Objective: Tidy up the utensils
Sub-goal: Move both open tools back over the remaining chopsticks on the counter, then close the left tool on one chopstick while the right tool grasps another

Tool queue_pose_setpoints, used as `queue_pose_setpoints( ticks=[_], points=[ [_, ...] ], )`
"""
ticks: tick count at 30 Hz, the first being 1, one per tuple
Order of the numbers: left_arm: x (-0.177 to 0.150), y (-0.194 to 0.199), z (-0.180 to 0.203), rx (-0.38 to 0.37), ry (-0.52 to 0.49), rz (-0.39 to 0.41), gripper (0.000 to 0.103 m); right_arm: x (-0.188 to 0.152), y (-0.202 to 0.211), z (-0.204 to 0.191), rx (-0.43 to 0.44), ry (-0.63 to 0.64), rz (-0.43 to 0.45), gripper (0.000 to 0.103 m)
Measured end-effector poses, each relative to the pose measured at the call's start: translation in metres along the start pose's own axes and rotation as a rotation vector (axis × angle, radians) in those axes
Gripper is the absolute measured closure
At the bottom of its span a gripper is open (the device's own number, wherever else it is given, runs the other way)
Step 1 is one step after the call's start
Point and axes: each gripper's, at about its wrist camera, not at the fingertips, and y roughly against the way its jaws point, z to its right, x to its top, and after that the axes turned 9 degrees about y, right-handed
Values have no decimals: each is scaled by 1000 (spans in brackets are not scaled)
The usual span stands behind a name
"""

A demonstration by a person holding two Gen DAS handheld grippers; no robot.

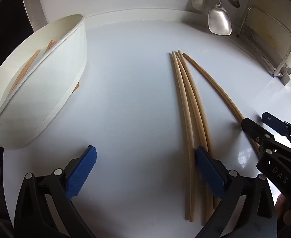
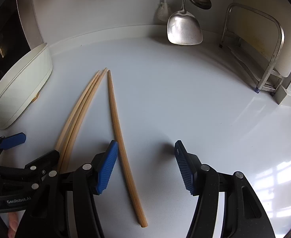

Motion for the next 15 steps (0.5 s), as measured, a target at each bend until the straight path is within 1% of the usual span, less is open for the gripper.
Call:
queue_pose_setpoints(
  ticks=[5,8,9,10,12,13,14,15],
  points=[
    [9,-4,-3,17,20,5,5,4,-4,-2,-6,24,3,46],
    [10,-4,0,18,2,19,7,6,-5,-5,-3,44,3,46],
    [10,-4,0,10,0,22,12,7,-6,-7,0,52,1,46],
    [10,-3,0,-5,5,22,14,7,-6,-9,4,63,-1,47],
    [11,-2,2,-7,-1,29,25,8,-5,-12,17,89,0,59],
    [11,-1,3,-12,-7,30,28,8,-4,-15,20,104,-1,63],
    [12,-1,5,-16,-12,28,35,9,-4,-18,25,118,0,69],
    [14,-1,7,-21,-16,24,43,9,-4,-20,25,128,-1,71]
  ],
)
